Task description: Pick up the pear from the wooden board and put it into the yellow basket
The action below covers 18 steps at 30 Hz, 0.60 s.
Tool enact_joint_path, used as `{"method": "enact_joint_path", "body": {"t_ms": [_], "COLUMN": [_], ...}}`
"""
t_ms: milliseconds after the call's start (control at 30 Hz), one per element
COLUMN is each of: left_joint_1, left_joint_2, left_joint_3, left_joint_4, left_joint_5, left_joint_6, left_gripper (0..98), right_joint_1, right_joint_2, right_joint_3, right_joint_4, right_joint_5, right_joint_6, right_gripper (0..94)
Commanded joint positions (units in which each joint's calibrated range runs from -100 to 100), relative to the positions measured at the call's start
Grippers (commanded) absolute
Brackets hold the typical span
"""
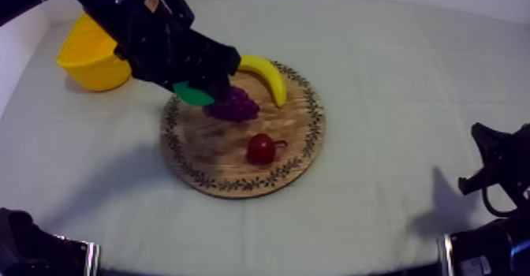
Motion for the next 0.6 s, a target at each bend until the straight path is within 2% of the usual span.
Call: {"method": "enact_joint_path", "body": {"t_ms": [0, 267, 567], "left_joint_1": [0.03, -2.09, -8.52], "left_joint_2": [-0.21, -0.92, -0.28], "left_joint_3": [0.22, 0.29, -1.62], "left_joint_4": [0.04, -0.73, -0.74], "left_joint_5": [-0.67, -1.27, -1.31], "left_joint_6": [2.01, 1.37, -1.06], "left_gripper": [50.6, 50.3, 50.5], "right_joint_1": [-0.02, -0.02, -0.02], "right_joint_2": [-0.03, -0.03, -0.03], "right_joint_3": [-0.02, -0.02, -0.02], "right_joint_4": [0.00, 0.00, 0.00], "right_joint_5": [0.02, 0.02, 0.02], "right_joint_6": [0.00, 0.00, 0.00], "right_gripper": [0.4, 0.4, 0.4]}}
